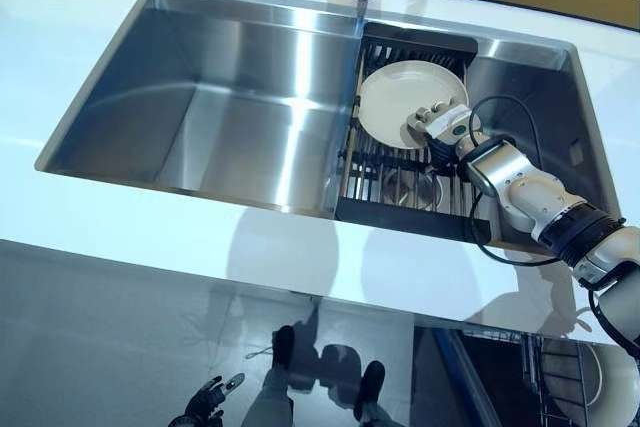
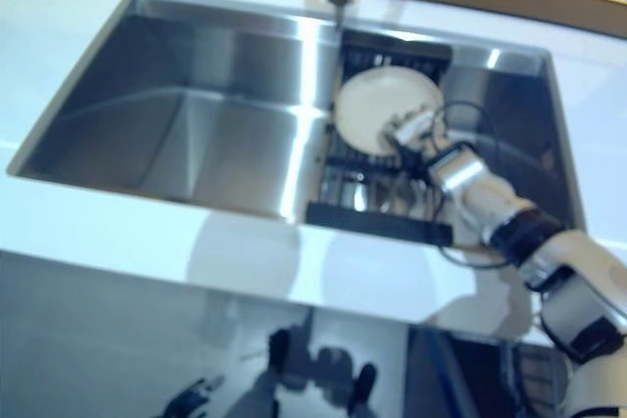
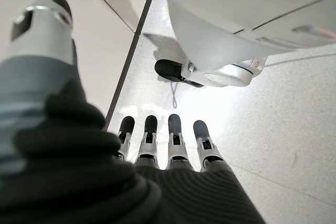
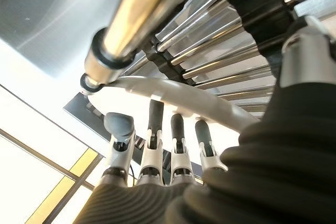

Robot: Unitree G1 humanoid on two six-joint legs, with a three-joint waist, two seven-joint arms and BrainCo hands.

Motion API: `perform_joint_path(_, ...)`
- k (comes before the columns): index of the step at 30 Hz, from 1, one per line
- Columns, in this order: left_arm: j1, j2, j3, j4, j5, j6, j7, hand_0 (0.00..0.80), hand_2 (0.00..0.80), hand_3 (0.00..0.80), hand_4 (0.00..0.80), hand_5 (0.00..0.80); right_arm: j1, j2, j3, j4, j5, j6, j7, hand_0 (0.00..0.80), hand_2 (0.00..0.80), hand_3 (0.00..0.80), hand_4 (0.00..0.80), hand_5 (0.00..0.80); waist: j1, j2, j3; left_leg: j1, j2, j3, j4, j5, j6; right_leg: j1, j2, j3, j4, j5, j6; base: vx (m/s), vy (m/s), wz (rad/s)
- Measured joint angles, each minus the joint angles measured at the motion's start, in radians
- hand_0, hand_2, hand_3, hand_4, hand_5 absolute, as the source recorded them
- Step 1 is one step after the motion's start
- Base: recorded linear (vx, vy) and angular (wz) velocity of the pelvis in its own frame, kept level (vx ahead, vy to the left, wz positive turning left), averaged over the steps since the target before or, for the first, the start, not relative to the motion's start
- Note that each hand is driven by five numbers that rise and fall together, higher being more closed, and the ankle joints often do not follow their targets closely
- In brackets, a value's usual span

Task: Take plates into dishwasher

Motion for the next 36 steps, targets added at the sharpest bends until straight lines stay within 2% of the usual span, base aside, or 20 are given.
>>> perform_joint_path(3, 0.0, 0.0, -0.004, -0.003, 0.0, 0.003, 0.0, 0.0, 0.0, 0.0, 0.0, 0.0, -0.002, 0.0, 0.0, 0.004, -0.008, 0.0, 0.006, 0.8, 0.8, 0.8, 0.8, 0.8, 0.0, 0.0, 0.0, 0.0, 0.0, 0.0, 0.0, 0.001, 0.001, 0.0, 0.0, -0.001, 0.0, 0.0, 0.0, 0.0, 0.0, 0.0)
perform_joint_path(4, 0.0, 0.0, -0.004, -0.005, 0.0, 0.006, 0.0, 0.0, 0.0, 0.0, 0.0, 0.0, -0.002, 0.0, 0.0, 0.005, -0.008, 0.0, 0.007, 0.718, 0.718, 0.718, 0.718, 0.718, 0.0, 0.0, -0.001, 0.0, 0.0, 0.0, 0.0, 0.001, 0.001, 0.0, 0.0, -0.001, 0.0, 0.0, 0.0, 0.0, 0.0, 0.0)
perform_joint_path(5, 0.0, -0.001, -0.005, -0.006, 0.0, 0.009, 0.0, 0.0, 0.0, 0.0, 0.0, 0.0, -0.002, 0.0, 0.0, 0.007, -0.008, 0.0, 0.007, 0.0, 0.0, 0.0, 0.0, 0.0, 0.0, 0.0, -0.001, 0.0, 0.0, 0.0, 0.0, 0.001, 0.001, 0.0, 0.0, -0.001, 0.0, 0.0, 0.0, 0.0, 0.0, 0.0)
perform_joint_path(24, 0.004, 0.0, -0.003, -0.006, -0.017, 0.017, -0.001, 0.0, 0.0, 0.0, 0.0, 0.0, -0.014, -0.002, 0.0, 0.031, 0.013, 0.004, 0.054, 0.0, 0.0, 0.0, 0.0, 0.0, 0.001, -0.007, -0.006, 0.012, -0.004, -0.001, -0.006, 0.004, 0.004, 0.013, 0.001, -0.003, 0.0, 0.001, -0.001, 0.005, -0.002, 0.0)
perform_joint_path(36, 0.006, 0.005, 0.003, -0.005, -0.016, 0.022, 0.006, 0.0, 0.0, 0.0, 0.0, 0.0, -0.053, -0.021, -0.039, 0.046, 0.011, 0.006, 0.085, 0.0, 0.0, 0.0, 0.0, 0.0, 0.001, -0.061, -0.037, 0.036, 0.002, 0.0, -0.007, -0.001, -0.002, 0.035, 0.004, -0.003, 0.0, -0.005, 0.003, 0.003, -0.001, 0.0)
